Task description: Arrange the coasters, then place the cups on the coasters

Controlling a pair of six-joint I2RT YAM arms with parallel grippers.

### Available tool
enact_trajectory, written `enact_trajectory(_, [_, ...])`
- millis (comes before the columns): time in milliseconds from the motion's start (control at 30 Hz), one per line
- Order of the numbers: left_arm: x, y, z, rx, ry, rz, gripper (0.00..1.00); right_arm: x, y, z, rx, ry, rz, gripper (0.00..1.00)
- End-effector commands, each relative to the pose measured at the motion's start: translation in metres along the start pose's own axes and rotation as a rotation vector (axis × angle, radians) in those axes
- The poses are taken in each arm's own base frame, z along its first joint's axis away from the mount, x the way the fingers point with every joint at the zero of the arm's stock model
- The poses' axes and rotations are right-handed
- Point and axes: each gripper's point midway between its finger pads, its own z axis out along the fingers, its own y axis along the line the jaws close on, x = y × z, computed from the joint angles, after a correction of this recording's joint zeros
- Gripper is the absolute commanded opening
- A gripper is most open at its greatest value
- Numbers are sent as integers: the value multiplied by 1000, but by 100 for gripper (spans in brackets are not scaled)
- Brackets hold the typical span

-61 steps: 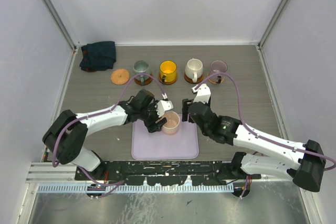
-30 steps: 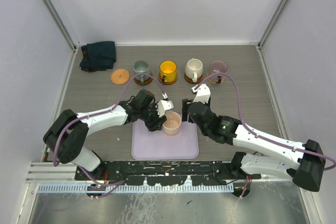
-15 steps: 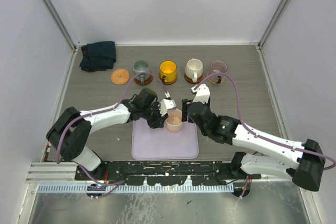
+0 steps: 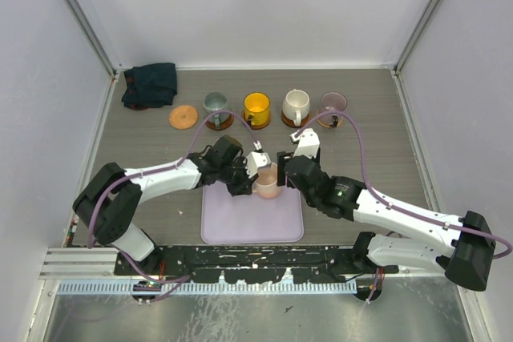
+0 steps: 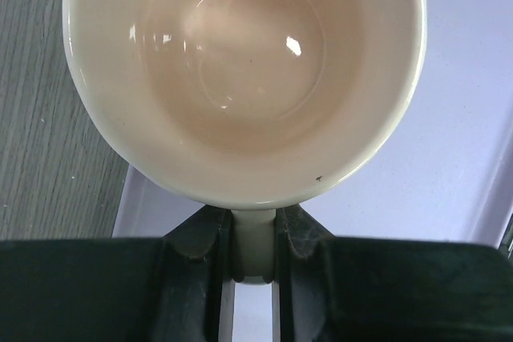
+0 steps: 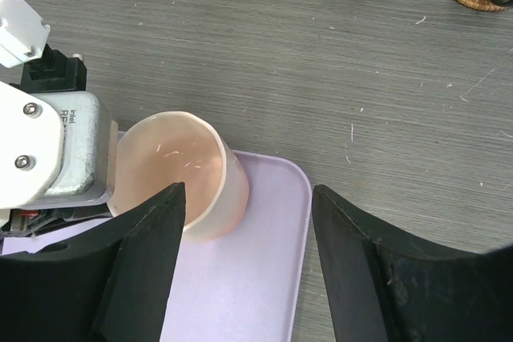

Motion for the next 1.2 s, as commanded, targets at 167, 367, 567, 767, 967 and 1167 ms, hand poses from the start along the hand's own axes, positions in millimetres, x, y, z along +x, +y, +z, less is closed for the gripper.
enact_trajectory(167, [-32, 24, -16, -214, -74, 53, 0, -19, 4, 1, 4, -59, 49, 69])
enact_trajectory(367, [-41, 44, -39, -389, -117, 23, 0, -25, 1, -1, 11, -85, 65, 67])
enact_trajectory(567, [-49, 53, -65, -505, -167, 9, 0, -28, -5, -2, 35, -114, 60, 66])
enact_trajectory(767, [-60, 55, -98, -599, -224, -5, 0, -15, -14, 6, 96, -74, -19, 59])
enact_trajectory(967, [-53, 74, -124, -756, -205, -44, 0, 9, -20, 18, 95, 0, 4, 59])
enact_trajectory(1167, [-41, 104, -149, -846, -220, -181, 0, 24, -40, 36, 78, 88, 29, 60])
